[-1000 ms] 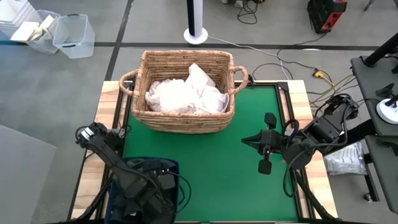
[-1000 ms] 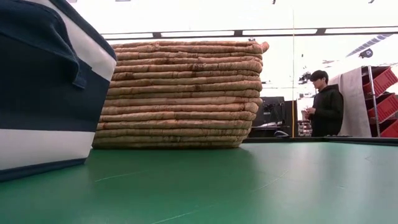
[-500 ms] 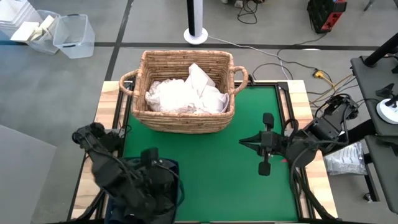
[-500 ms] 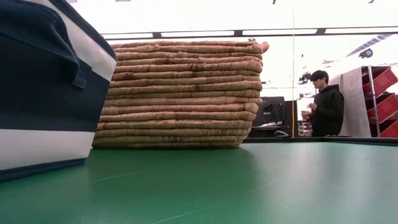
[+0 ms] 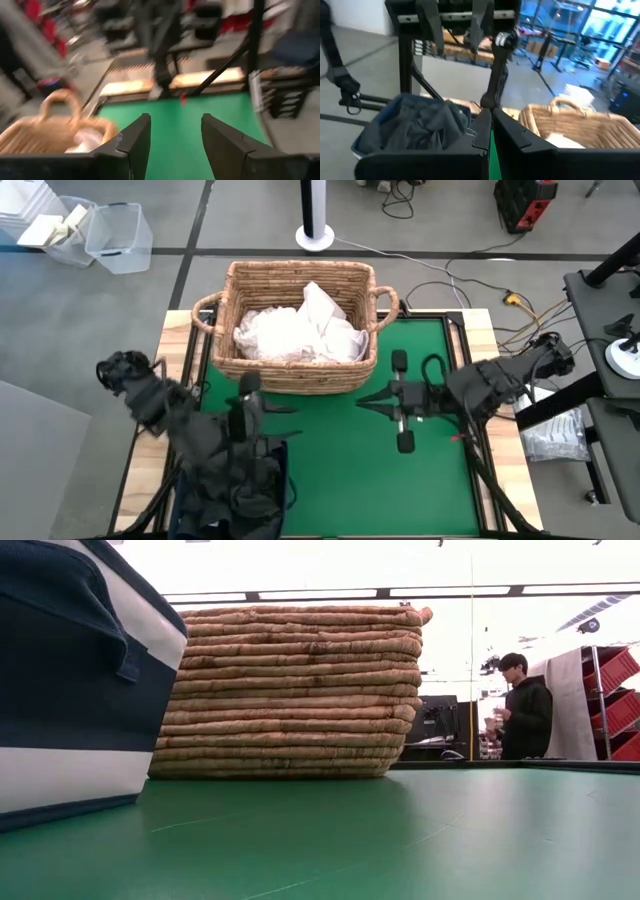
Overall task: Sort clothes
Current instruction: Return to Home Position
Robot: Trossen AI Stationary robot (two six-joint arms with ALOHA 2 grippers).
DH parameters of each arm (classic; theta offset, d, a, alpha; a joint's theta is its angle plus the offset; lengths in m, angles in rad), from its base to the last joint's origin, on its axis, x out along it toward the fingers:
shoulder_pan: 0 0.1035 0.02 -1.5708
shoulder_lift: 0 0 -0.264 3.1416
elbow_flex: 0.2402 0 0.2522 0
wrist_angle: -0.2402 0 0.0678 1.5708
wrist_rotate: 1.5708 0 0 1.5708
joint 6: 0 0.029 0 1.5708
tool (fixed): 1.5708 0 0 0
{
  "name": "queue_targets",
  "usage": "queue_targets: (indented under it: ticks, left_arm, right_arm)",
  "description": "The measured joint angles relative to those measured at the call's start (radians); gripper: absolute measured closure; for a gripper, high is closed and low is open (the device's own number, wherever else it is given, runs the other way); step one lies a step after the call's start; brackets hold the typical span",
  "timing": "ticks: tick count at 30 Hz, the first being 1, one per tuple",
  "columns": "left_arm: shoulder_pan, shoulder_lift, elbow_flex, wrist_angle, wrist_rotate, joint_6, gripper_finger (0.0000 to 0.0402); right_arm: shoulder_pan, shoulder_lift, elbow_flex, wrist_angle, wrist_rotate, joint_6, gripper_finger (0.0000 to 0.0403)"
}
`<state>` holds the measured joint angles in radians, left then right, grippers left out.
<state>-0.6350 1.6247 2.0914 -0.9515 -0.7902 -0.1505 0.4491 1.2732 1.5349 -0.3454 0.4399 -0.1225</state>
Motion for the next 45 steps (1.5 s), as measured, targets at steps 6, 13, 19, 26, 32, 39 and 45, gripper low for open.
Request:
queue_targets:
  ticks: [6, 13, 19, 26, 32, 39, 45]
  left_arm:
    - [0.165, -0.142, -0.286, 0.321, 0.265, 0.16, 0.0248]
    - [0.264, -0.4, -0.664, 0.626, 0.388, 0.136, 0.0248]
    - [0.265, -0.616, -0.868, 0.69, 0.358, 0.114, 0.0248]
    - [0.265, -0.803, -1.008, 0.663, 0.282, 0.105, 0.0248]
    - [0.265, -0.849, -1.058, 0.664, 0.282, -0.009, 0.0248]
    - [0.272, -0.873, -1.145, 0.641, 0.283, 0.033, 0.0248]
    - [0.272, -0.973, -1.292, 0.722, 0.304, 0.01, 0.0248]
  right_arm:
    - [-0.14, -0.01, -0.008, 0.041, -0.205, -0.036, 0.039]
    - [-0.215, -0.119, -0.067, 0.047, -0.29, -0.062, 0.039]
    - [-0.232, -0.279, -0.215, 0.053, -0.29, -0.055, 0.039]
    - [-0.234, -0.489, -0.412, 0.089, -0.24, -0.061, 0.039]
    - [-0.234, -0.6, -0.502, 0.09, -0.221, 0.098, 0.039]
    - [-0.234, -0.673, -0.613, 0.092, -0.183, 0.0, 0.039]
    - [-0.234, -0.77, -0.724, 0.145, -0.082, 0.038, 0.039]
